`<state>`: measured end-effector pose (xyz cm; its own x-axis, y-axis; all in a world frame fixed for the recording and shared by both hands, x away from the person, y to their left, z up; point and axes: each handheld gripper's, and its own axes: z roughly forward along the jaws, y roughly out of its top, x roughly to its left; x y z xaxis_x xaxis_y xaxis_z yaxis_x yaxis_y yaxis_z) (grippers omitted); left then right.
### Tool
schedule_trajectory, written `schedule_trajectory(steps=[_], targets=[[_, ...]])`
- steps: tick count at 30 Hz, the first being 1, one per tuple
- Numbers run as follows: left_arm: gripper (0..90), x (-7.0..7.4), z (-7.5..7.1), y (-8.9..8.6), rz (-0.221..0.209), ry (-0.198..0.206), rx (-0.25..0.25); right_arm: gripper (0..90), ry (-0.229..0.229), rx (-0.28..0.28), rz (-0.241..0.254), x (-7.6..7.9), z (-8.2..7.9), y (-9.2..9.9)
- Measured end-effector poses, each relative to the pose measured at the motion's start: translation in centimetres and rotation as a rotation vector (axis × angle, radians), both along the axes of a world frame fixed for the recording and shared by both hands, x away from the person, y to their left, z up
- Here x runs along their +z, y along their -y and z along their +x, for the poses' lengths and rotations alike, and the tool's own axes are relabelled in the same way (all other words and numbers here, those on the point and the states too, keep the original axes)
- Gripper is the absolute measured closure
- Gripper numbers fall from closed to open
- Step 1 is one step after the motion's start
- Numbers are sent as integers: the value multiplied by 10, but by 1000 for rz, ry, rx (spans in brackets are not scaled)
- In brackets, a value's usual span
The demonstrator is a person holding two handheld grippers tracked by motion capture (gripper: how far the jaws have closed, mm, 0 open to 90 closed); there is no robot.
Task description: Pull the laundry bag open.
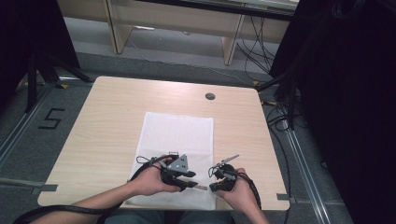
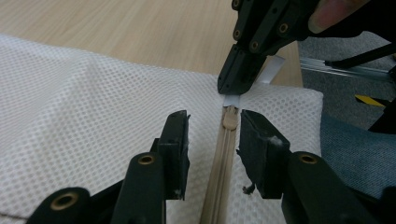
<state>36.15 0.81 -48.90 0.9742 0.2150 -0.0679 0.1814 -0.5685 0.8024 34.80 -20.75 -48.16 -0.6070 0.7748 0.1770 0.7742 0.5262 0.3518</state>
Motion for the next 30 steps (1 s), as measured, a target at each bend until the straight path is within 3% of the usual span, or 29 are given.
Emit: schedule_trajectory(steps=[2, 6, 11, 30], targets=[[645, -2, -1, 7, 27, 18, -22, 900, -3, -4, -1, 0, 0, 0], [665, -4, -2, 14, 27, 4, -27, 900, 8, 3, 3, -1, 1, 0], [698, -7, -1, 23, 54, 21, -56, 900, -3, -6, 1, 0, 0, 0], [742, -18, -1, 40, 104, 34, -75, 900, 12, 7, -3, -1, 1, 0]])
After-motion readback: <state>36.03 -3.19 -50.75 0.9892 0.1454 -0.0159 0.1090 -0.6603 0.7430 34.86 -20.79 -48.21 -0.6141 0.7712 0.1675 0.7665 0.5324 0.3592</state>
